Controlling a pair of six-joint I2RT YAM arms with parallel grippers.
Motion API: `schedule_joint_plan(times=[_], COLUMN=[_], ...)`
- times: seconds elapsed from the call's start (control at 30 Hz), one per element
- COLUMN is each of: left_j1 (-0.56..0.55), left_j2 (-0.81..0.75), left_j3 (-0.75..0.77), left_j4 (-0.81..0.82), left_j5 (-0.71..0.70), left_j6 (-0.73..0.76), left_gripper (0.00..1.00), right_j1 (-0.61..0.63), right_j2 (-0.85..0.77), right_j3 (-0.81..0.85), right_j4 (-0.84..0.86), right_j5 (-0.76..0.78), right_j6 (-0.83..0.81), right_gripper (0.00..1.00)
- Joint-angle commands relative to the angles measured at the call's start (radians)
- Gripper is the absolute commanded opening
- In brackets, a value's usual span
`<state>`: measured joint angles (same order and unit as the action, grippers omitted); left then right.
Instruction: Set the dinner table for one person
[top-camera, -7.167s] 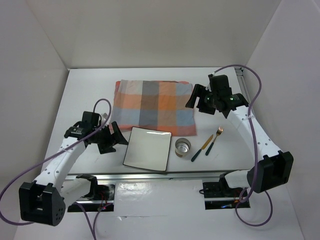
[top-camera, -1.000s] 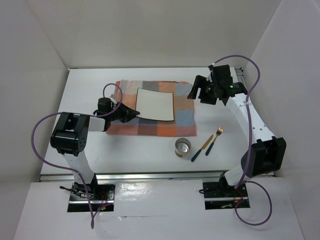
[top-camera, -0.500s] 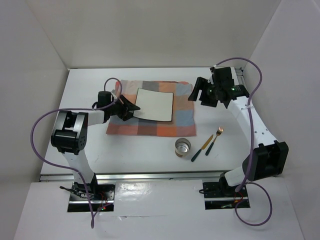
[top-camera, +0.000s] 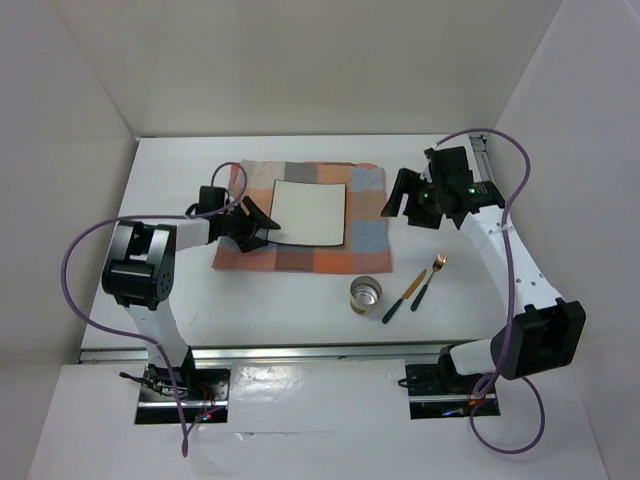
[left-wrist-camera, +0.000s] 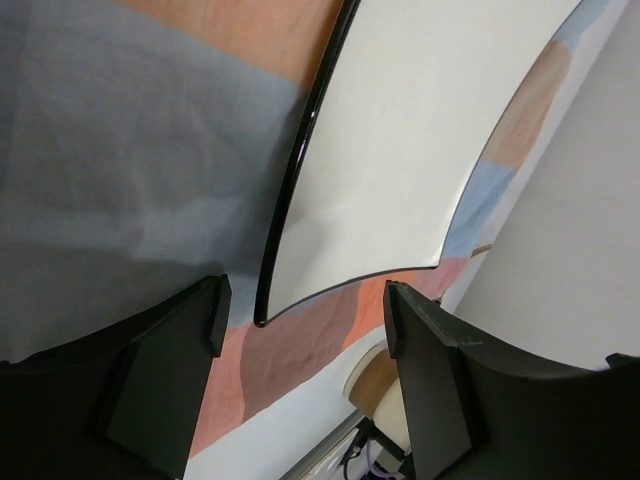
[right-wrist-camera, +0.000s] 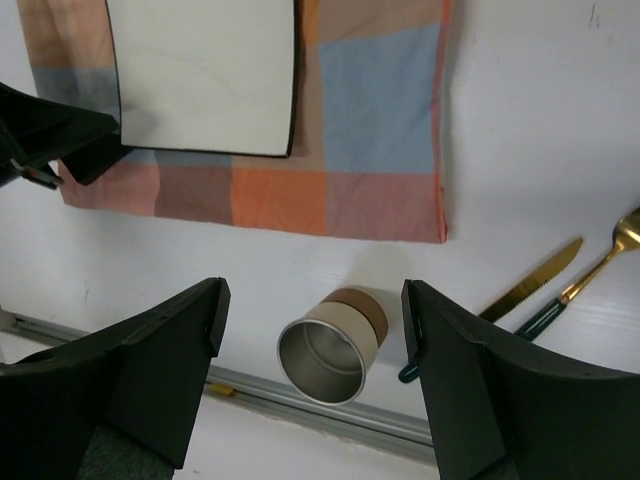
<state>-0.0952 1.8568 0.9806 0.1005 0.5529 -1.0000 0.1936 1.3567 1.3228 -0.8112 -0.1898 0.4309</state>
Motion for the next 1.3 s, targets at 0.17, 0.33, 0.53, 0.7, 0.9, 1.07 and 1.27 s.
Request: schedule_joint_plan(times=[0.17, 0.33, 0.53, 0.7, 0.9, 1.07, 1.27], left_j1=[-0.005, -0.005, -0.005, -0.005, -0.005, -0.005, -0.005], left_j2=[-0.090, -0.149, -0.244, -0.332, -0.390, -0.419, -0.439], left_j3=[0.147, 0.256, 0.320, 0.293, 0.242, 0.224, 0.260], left_j4=[-0.185, -0.323, -0.465, -0.498, -0.539, -0.539, -0.582], left_j5=[-0.059, -0.106, -0.148, -0.139, -0.139, -0.139, -0.094], left_j6=[0.106, 0.187, 0.234, 0.256, 0.274, 0.274, 0.274], left_gripper=[0.80, 0.80, 0.80, 0.80, 0.80, 0.80, 0.79], right_j1=[-0.006, 0.087, 0.249, 0.287, 0.287, 0.306, 0.326], right_j2=[-0.129, -0.179, -0.131, -0.096, -0.065, -0.056, -0.074], right_j3=[-0.169, -0.292, -0.372, -0.407, -0.468, -0.491, -0.349], right_j4=[-0.079, -0.056, 0.021, 0.079, 0.135, 0.155, -0.023], right_j5=[-0.042, -0.054, 0.009, 0.101, 0.110, 0.119, 0.275], right_j6=[0.040, 0.109, 0.176, 0.224, 0.235, 0.235, 0.292], right_gripper=[0.82, 0.82, 0.82, 0.73, 0.51, 0.39, 0.00])
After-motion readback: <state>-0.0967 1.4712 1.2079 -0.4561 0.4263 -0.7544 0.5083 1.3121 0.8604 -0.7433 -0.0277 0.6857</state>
